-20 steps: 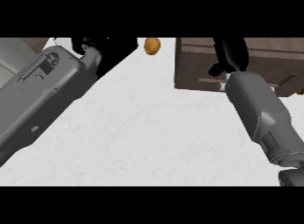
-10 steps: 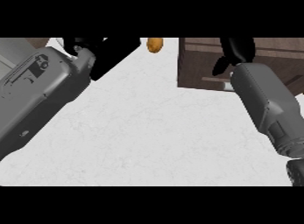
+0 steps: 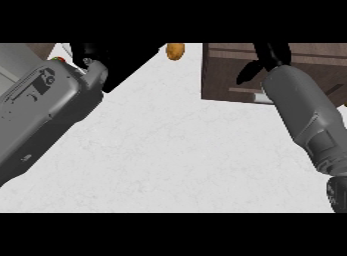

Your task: Pick up the can, place it into the drawer and close the drawer

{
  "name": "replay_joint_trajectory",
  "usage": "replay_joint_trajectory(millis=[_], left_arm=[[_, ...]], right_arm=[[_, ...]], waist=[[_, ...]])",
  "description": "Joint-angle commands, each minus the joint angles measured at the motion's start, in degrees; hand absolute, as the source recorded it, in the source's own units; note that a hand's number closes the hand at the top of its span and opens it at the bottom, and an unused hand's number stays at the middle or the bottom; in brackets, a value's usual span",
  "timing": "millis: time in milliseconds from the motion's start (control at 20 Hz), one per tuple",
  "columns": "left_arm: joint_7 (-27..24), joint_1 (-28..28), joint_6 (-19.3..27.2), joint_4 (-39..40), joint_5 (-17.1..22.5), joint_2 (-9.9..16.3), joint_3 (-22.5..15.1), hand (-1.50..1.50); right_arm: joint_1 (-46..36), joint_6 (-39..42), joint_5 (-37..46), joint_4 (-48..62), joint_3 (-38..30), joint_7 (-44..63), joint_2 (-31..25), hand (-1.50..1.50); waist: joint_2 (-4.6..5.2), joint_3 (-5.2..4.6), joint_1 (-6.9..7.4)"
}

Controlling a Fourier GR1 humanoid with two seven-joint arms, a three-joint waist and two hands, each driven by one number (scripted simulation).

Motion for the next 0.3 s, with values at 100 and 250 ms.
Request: replay_joint_trajectory(millis=[100, 250], left_arm=[[1.6, 0.6, 1.1, -2.1, -0.6, 0.9, -0.6, -1.5], [3.1, -0.3, 1.0, -2.9, -0.7, 2.2, 0.2, -1.5]], right_arm=[[-4.0, 4.5, -12.3, -1.8, -11.2, -3.7, 2.0, -1.5], [-3.5, 5.7, -13.4, -1.7, -12.3, -6.6, 1.3, -1.5]], waist=[[-0.79, -0.39, 1.27], [-0.86, -0.48, 0.63]])
